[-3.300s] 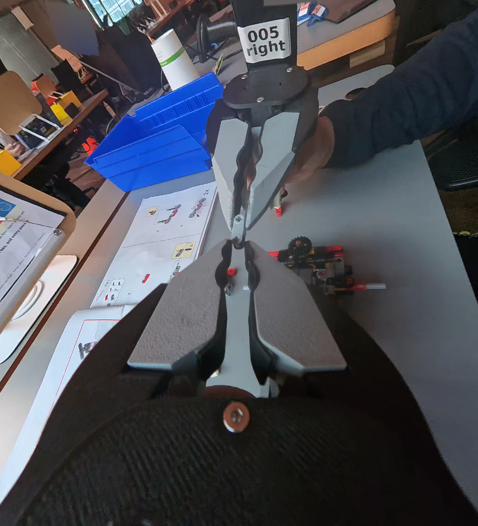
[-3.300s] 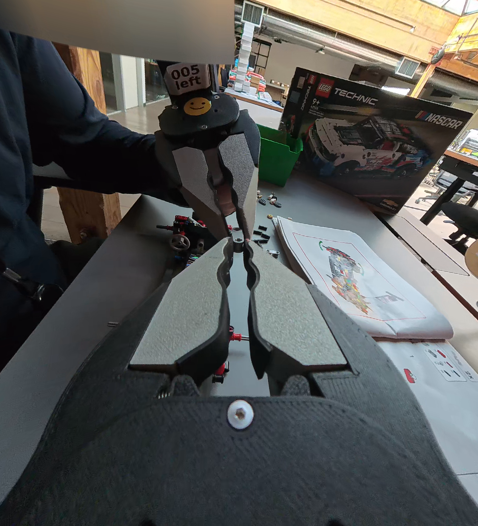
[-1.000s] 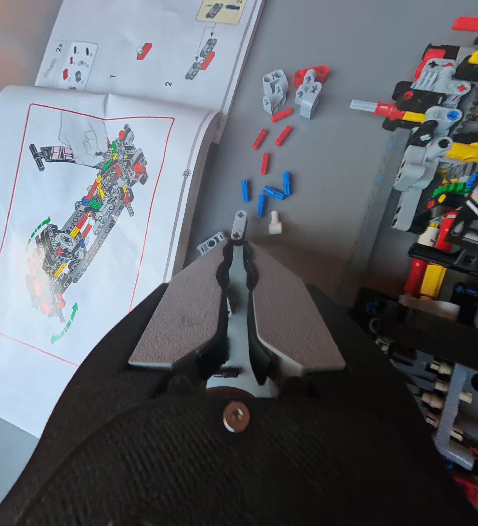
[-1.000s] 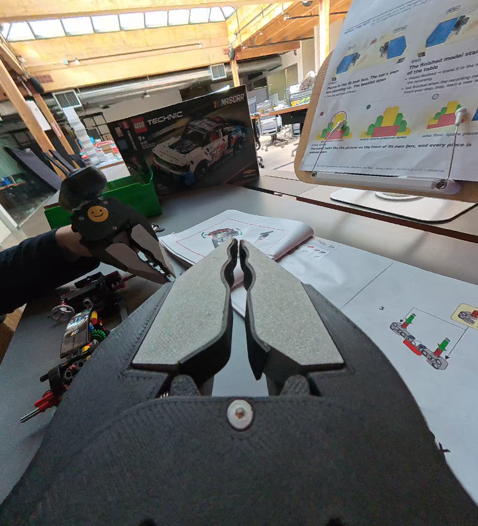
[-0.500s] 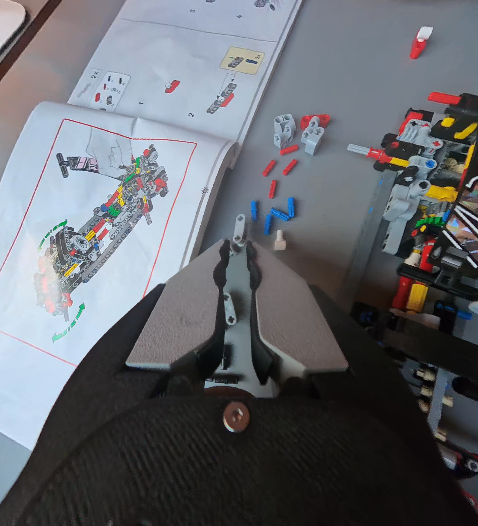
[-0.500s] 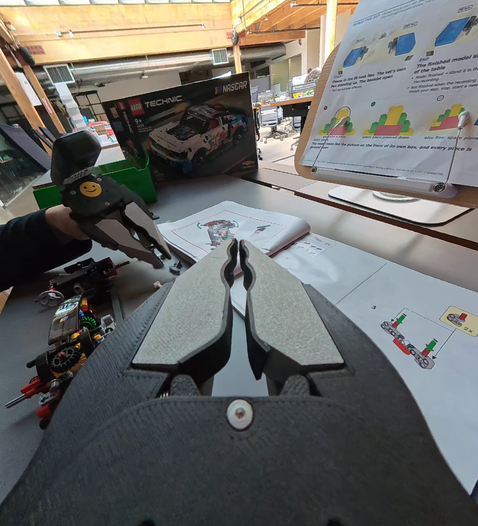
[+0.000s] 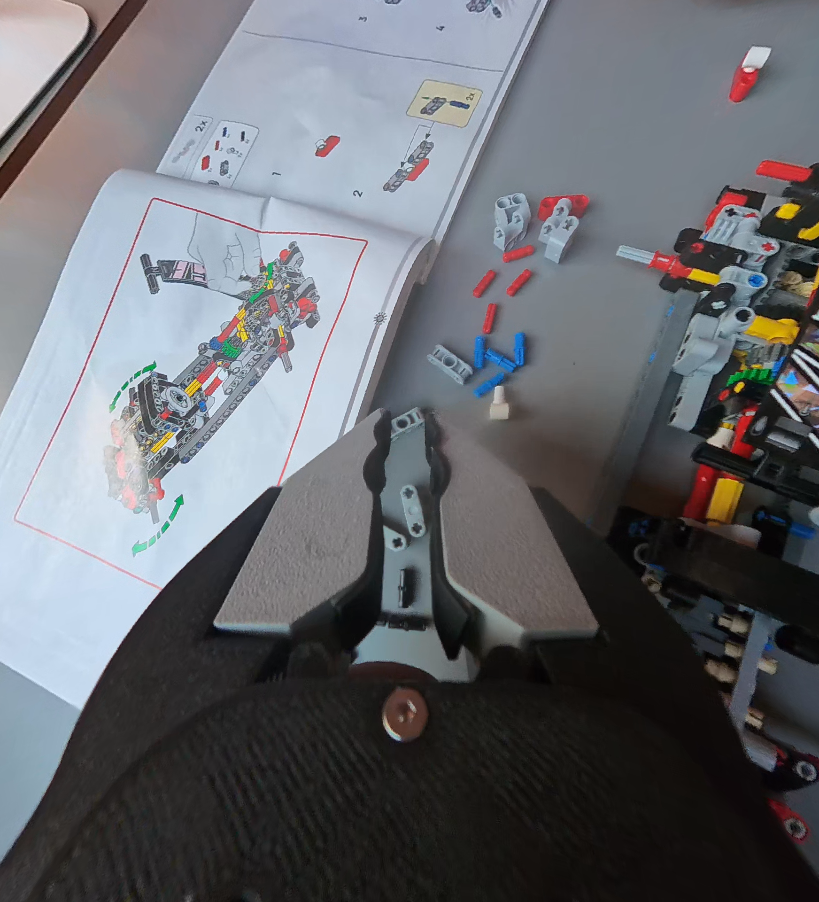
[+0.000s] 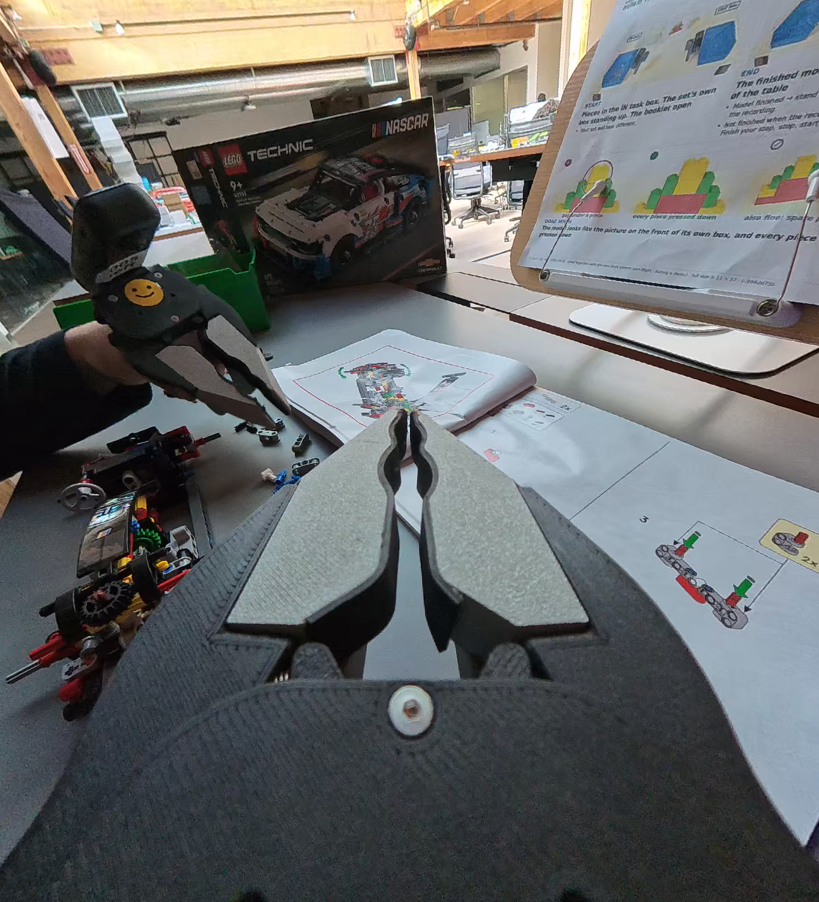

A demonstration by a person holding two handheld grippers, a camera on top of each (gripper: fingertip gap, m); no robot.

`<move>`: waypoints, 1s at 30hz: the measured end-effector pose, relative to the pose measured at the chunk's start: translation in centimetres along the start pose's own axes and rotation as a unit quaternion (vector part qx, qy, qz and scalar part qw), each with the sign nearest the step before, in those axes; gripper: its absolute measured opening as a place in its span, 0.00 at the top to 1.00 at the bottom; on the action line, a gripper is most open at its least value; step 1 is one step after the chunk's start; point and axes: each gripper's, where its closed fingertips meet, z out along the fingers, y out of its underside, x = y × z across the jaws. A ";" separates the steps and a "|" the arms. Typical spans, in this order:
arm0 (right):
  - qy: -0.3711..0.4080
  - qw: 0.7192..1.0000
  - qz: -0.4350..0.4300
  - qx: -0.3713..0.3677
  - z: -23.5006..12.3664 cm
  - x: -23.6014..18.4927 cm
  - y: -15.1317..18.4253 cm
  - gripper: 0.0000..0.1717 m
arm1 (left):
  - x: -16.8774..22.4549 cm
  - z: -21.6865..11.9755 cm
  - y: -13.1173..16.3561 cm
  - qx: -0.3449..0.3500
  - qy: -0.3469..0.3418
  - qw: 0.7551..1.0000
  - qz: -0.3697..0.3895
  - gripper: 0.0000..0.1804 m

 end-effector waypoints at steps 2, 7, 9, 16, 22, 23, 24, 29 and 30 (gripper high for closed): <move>0.000 1.000 0.001 0.001 0.0 0.0 0.0 1.00 | -0.4 -0.3 0.1 -0.003 -0.007 1.000 -0.001 0.94; -0.001 1.000 0.001 -0.002 0.1 0.0 0.1 1.00 | -0.7 -0.9 0.3 -0.005 -0.001 1.000 -0.013 0.95; -0.003 1.000 0.002 -0.004 0.1 -0.1 0.2 1.00 | -0.1 -0.9 0.4 -0.007 0.015 1.000 -0.013 0.95; -0.011 1.000 0.001 -0.006 0.3 -0.5 0.3 1.00 | 4.1 0.9 -1.1 -0.016 0.088 0.996 0.026 0.95; -0.001 1.000 -0.012 -0.011 0.1 -0.3 0.3 1.00 | 5.9 3.0 -2.1 -0.086 0.110 0.986 0.095 0.97; 0.000 1.000 -0.013 -0.009 0.0 -0.3 0.2 1.00 | 6.2 3.3 -1.9 -0.100 0.113 0.983 0.102 0.97; -0.001 1.000 -0.013 -0.007 -0.1 -0.3 0.1 1.00 | 6.2 3.5 -1.8 -0.109 0.111 0.982 0.107 0.96; -0.003 1.000 -0.019 -0.001 -0.3 -0.6 -0.5 1.00 | 5.5 4.0 -1.9 -0.141 0.079 0.979 0.122 0.96; -0.002 1.000 -0.023 -0.001 -0.3 -0.7 -0.5 1.00 | 5.6 4.1 -1.8 -0.145 0.079 0.978 0.125 0.96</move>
